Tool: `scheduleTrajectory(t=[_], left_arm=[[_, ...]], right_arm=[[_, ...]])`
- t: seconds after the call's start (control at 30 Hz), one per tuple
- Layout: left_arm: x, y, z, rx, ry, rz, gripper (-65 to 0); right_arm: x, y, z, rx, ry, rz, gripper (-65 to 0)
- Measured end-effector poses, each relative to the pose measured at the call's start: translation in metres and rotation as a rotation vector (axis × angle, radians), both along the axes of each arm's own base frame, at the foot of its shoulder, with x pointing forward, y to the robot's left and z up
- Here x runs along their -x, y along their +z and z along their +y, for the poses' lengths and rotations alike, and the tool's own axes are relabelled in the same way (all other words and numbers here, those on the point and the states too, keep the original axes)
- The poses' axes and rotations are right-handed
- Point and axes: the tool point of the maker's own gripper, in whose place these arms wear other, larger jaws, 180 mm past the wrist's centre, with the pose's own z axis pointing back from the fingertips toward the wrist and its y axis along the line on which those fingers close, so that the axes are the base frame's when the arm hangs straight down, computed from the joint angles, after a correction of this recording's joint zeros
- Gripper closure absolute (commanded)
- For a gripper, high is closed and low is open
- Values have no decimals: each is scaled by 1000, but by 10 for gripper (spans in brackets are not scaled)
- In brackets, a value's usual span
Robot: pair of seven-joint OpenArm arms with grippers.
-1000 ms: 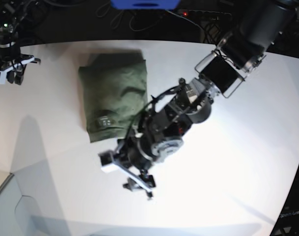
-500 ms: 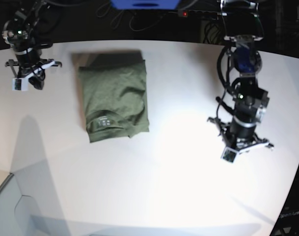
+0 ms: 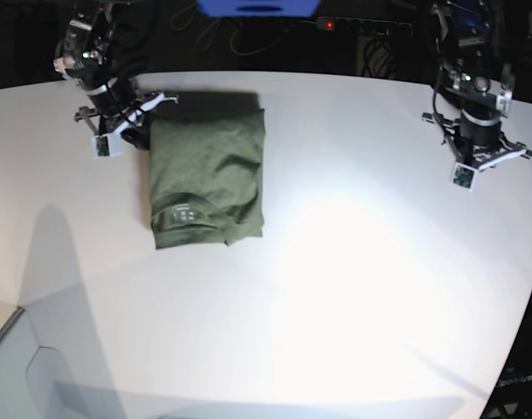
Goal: Layout the t-shirt on the table in an organized manner, then fold the t-shirt properly
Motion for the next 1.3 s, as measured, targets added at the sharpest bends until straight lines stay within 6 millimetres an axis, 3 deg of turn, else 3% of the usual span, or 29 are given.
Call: scheduleTrajectory(t=[0.17, 0.37, 0.43, 0.53, 0.67, 0.8, 0.9, 1.07, 1.2, 1.3], left_arm=[[26, -19, -7, 26, 9, 70, -1], [45, -36, -25, 90, 36, 109, -1], [53, -45, -39, 116, 35, 137, -1], [65, -59, -78, 200, -13, 173, -1], [90, -58, -107, 250, -39, 209, -1], [109, -67, -136, 307, -76, 261, -1], [125, -72, -151, 333, -96, 307, 0], [130, -82, -175, 376, -144, 334, 0], [159, -119, -175, 378, -130, 463, 0], [167, -138, -172, 375, -145, 519, 0]], right_arm=[[5, -1, -4, 4, -10, 6, 0], [12, 4, -66, 76, -162, 3, 0], [14, 9, -85, 89, -219, -10, 0], [26, 19, -116, 136, -304, -18, 0], [50, 32, -155, 198, -419, -22, 0], [75, 34, -181, 232, -508, 1, 0], [102, 28, -185, 250, -529, 55, 0], [124, 18, -181, 249, -532, 114, 0], [145, -5, -172, 199, -549, 181, 0], [158, -25, -167, 157, -565, 232, 0]])
